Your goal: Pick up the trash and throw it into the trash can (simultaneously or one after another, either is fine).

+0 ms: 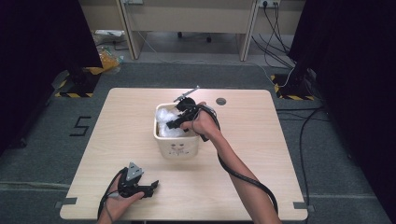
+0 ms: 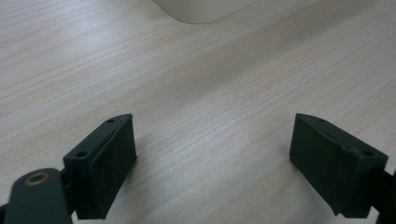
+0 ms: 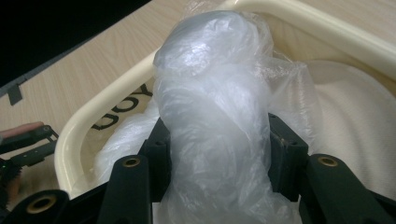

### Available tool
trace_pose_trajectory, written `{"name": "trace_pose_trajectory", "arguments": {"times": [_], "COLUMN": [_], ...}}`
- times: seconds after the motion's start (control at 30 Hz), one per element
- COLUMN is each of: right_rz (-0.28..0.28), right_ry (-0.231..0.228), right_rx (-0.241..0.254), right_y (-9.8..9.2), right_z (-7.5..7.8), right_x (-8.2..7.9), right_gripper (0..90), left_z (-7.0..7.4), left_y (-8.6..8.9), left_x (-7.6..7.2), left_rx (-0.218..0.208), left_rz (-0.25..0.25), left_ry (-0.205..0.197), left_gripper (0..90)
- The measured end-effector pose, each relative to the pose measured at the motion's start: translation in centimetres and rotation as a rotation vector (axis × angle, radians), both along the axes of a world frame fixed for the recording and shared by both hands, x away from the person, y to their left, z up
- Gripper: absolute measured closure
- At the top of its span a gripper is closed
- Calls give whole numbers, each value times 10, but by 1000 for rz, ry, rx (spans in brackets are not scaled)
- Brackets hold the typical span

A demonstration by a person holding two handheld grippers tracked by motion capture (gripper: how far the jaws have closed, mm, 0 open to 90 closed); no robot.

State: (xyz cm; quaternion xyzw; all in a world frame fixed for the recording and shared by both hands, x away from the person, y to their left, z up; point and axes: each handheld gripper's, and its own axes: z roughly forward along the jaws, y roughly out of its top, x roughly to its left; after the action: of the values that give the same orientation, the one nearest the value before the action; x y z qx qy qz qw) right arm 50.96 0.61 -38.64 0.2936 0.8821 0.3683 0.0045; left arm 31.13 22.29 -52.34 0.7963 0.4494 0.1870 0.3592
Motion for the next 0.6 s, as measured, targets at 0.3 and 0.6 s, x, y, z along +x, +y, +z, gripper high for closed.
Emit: {"name": "trace_pose_trajectory", "arguments": {"times": [0.3,0.6], "right_rz": [19,12], "right_ry": [21,51], "right_rx": [-51,-48], "right_y": [10,10], "right_z": [-10,-11], "right_x": [0,1], "right_gripper": [535,519], "left_z": [0,0], "left_y": [0,0], "left_x": [0,0], "left_rx": [0,-1], "left_rz": [0,0], "left_ry": [1,0], "left_gripper": [136,137]}}
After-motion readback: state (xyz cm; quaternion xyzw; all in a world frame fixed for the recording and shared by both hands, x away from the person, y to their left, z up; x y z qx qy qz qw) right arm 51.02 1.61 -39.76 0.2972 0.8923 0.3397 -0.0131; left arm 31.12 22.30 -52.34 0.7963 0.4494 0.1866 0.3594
